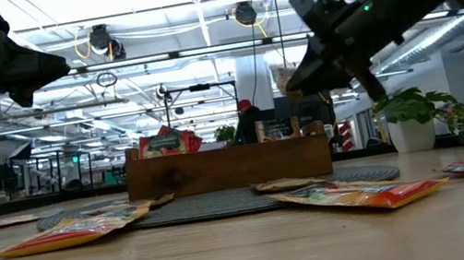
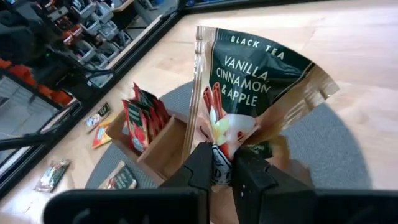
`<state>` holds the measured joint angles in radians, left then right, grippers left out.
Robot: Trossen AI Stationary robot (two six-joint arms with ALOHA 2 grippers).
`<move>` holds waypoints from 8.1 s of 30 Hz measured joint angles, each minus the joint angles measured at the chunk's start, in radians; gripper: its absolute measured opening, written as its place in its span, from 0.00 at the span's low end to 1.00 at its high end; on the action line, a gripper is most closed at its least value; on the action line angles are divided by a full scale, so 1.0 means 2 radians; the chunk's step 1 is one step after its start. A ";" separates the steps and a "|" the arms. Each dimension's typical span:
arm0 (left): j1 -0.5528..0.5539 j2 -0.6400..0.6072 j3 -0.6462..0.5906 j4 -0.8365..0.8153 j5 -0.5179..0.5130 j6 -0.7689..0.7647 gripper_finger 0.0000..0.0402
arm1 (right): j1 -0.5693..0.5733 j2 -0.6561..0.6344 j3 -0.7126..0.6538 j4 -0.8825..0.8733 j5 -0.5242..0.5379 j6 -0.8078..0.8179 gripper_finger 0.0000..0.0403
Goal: Pick & Place Tea
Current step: Put the yellow tea bag into the right section of the wooden organizer
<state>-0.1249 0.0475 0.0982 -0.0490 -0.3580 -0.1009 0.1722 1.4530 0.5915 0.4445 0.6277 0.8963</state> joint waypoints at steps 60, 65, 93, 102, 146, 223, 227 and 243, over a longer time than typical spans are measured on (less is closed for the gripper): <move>0.000 0.000 0.000 0.000 0.000 0.000 0.23 | -0.035 0.042 0.018 0.023 -0.080 -0.142 0.42; 0.000 0.000 0.000 0.000 0.000 0.000 0.23 | -0.030 0.040 0.017 0.072 -0.090 -0.209 0.41; 0.000 0.000 0.000 0.000 0.000 0.000 0.23 | -0.028 0.051 0.206 -0.353 -0.241 -0.441 0.00; 0.000 0.000 0.000 0.000 0.000 0.000 0.23 | -0.043 0.090 0.202 -0.339 -0.249 -0.460 0.00; 0.000 0.000 0.000 0.000 0.000 0.000 0.23 | -0.044 0.111 0.205 -0.293 -0.182 -0.494 0.00; 0.000 0.000 0.000 0.000 0.000 0.000 0.23 | 0.005 0.305 0.488 -0.700 -0.258 -0.039 0.48; 0.000 0.000 0.000 0.000 0.000 0.000 0.23 | -0.010 0.320 0.488 -0.719 -0.259 0.016 0.45; 0.000 0.000 0.000 0.000 0.000 0.000 0.23 | 0.038 0.316 0.480 -0.582 -0.251 0.022 0.44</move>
<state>-0.1249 0.0475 0.0986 -0.0494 -0.3584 -0.1009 0.2483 2.0853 1.5517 -0.7198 0.1267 0.9405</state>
